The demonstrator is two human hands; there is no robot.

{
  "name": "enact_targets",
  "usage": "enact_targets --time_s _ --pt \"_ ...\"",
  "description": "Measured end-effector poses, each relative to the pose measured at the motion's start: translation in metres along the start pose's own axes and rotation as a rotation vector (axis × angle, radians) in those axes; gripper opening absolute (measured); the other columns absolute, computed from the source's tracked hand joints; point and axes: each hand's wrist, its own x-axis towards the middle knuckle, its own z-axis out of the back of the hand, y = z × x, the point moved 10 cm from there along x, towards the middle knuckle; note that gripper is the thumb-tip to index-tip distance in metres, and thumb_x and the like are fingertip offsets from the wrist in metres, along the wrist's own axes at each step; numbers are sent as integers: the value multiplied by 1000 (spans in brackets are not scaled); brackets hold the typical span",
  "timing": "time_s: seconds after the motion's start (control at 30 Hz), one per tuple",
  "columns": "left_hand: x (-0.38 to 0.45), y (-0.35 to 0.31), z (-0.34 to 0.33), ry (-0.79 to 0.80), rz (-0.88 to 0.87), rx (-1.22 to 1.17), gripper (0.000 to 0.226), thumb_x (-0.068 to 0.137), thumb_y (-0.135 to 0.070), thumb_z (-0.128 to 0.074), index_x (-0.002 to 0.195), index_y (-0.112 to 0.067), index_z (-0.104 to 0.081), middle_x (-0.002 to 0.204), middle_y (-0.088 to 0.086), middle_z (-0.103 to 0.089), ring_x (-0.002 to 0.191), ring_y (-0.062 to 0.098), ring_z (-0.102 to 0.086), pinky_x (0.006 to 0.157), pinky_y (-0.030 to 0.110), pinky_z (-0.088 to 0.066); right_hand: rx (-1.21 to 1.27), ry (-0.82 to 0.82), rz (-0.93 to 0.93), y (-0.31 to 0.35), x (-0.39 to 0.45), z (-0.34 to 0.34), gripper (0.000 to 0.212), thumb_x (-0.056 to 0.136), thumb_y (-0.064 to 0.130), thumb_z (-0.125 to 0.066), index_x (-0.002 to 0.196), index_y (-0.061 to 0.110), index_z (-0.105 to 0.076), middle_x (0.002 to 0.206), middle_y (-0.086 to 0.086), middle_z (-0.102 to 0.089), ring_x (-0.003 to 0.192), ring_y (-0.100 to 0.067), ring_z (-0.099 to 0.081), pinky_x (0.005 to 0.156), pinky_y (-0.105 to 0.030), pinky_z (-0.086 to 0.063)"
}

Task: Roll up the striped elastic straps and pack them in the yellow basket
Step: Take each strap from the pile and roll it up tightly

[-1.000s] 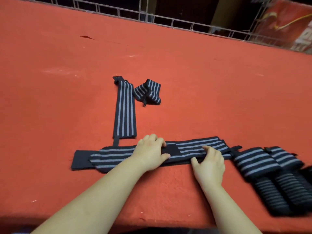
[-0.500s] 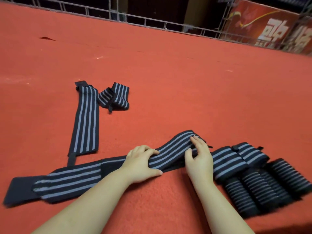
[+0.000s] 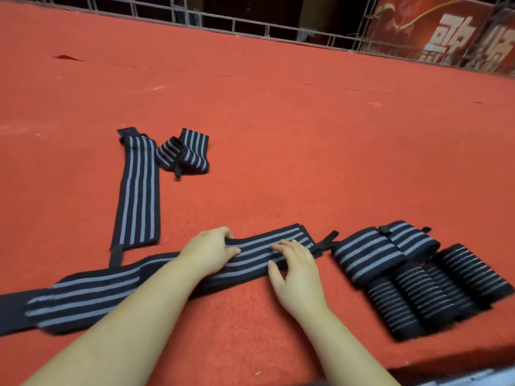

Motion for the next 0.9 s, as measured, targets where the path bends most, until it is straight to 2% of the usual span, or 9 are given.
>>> enact_targets --time_s 0.1,0.2,0.4,0.5,0.57,0.63,0.7,0.8,0.9 --pt "-10 31 10 47 41 -3 24 85 -42 -62 102 -25 -57 112 4 -64 104 22 -57 89 32 -43 -6 179 11 12 -7 -19 57 83 51 -39 127 20 -59 139 -1 -50 137 -20 -35 117 -34 -17" --pt "-26 42 14 30 23 -6 30 86 -46 -59 110 -29 -55 118 2 -62 109 21 -55 93 32 -42 -66 230 44 27 -11 -28 54 89 46 -46 138 23 -46 150 1 -36 143 -17 -22 118 -30 -5" --pt "-60 50 33 -64 -43 159 72 72 -71 -56 129 -29 -44 126 -3 -51 123 17 -44 103 33 -31 -49 450 223 82 -24 -57 75 81 51 -63 145 26 -32 156 1 -22 146 -14 -11 119 -31 -5" --pt "-74 80 51 -106 76 265 65 79 -74 -42 118 -23 -51 122 -1 -58 117 19 -50 96 34 -34 1 593 267 110 -20 -77 86 77 56 -67 147 26 -27 157 2 -20 147 -15 -5 120 -36 -3" --pt "-82 99 62 -116 135 304 59 85 -70 -36 112 -20 -53 120 1 -61 114 22 -53 92 34 -35 22 618 199 112 -4 -85 80 81 59 -60 146 23 -32 154 0 -30 146 -18 -14 119 -39 -7" --pt "-88 112 66 -98 172 306 57 85 -69 -39 111 -20 -52 117 1 -62 112 22 -54 90 33 -36 -82 541 169 107 18 -85 66 86 61 -51 137 20 -45 140 -4 -47 136 -22 -34 114 -38 -20" --pt "-94 119 67 -93 192 298 55 82 -70 -43 106 -21 -52 112 0 -63 107 22 -56 87 33 -36 -274 427 221 107 33 -79 53 87 63 -47 112 18 -58 117 -5 -58 116 -25 -49 100 -35 -32" --pt "-97 114 67 -103 185 270 51 81 -70 -47 93 -21 -48 105 1 -64 102 22 -57 79 31 -34 -468 440 284 104 35 -75 51 87 67 -42 67 19 -43 97 -9 -65 99 -31 -55 76 -33 -31" --pt "-96 106 66 -113 170 150 53 81 -67 -50 104 -19 -52 111 1 -62 106 23 -55 79 31 -35 -476 503 166 81 45 -55 58 80 72 -47 59 19 -41 80 -6 -63 84 -29 -57 66 -30 -32"
